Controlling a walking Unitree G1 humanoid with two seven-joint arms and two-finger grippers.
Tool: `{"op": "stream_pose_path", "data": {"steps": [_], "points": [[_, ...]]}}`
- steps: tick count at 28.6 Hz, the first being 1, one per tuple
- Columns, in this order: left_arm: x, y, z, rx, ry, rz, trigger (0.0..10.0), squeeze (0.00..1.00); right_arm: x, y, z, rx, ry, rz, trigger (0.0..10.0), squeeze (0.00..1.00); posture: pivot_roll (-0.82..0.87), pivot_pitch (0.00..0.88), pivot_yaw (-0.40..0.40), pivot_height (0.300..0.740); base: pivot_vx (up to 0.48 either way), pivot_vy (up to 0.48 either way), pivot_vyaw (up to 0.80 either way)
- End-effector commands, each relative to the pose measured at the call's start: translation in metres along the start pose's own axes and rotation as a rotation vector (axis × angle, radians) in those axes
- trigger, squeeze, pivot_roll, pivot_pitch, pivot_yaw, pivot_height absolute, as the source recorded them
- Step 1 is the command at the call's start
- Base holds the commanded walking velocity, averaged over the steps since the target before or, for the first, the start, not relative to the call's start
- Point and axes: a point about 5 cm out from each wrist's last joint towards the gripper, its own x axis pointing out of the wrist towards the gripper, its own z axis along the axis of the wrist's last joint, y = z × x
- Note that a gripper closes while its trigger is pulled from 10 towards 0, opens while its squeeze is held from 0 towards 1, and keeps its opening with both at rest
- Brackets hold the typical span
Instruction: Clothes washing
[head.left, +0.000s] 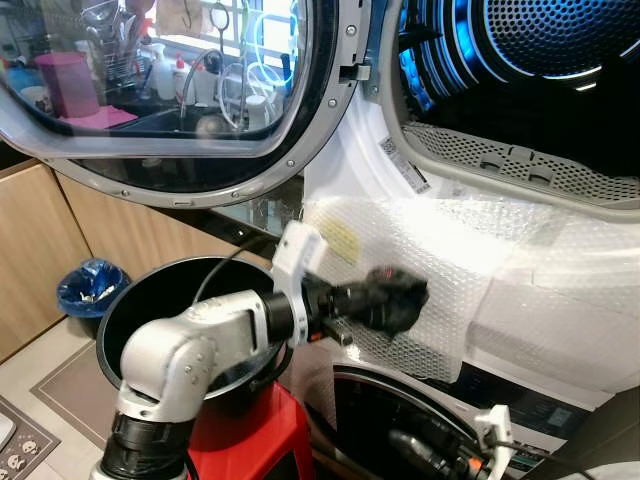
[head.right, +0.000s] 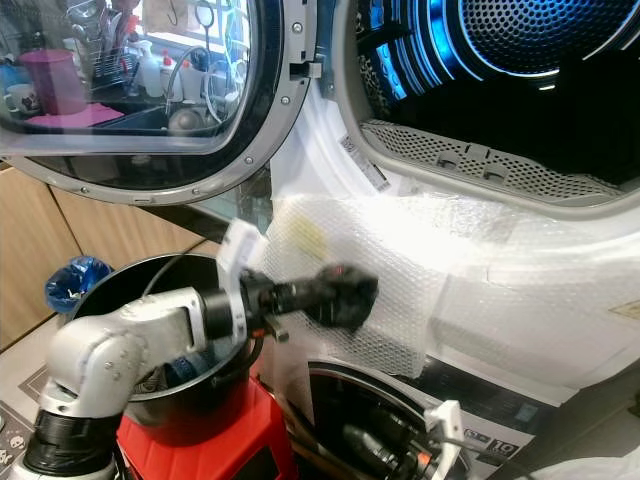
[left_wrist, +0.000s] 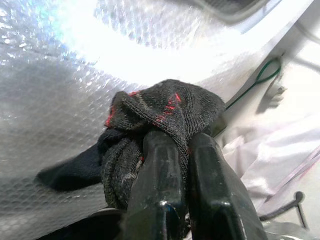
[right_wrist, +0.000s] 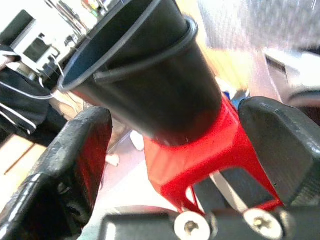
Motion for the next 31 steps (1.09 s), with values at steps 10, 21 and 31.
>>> {"op": "stream_pose_path", "data": {"steps": [10,21,31], "points": [[-0.015,0.016,-0.03,-0.318,0.036,-0.013,0.0,0.0,0.003,0.009,0.03,-0.043,-0.14,0.077,10.0,0.0,-0.03,0.043,-0.004,0.74,0.0,0.0,0.0],[0.011,0.01,-0.047,-0.402,0.095,-0.082,0.0,0.0,0.029,0.036,0.015,-0.077,-0.022,0.236,10.0,0.0,-0.05,0.047,-0.002,0.74,0.0,0.0,0.0],[0.017,0.005,-0.053,-0.432,0.109,-0.106,0.0,0.0,0.051,0.022,0.026,-0.214,-0.133,0.0,10.0,0.0,-0.05,0.028,-0.004,0.74,0.0,0.0,0.0]]}}
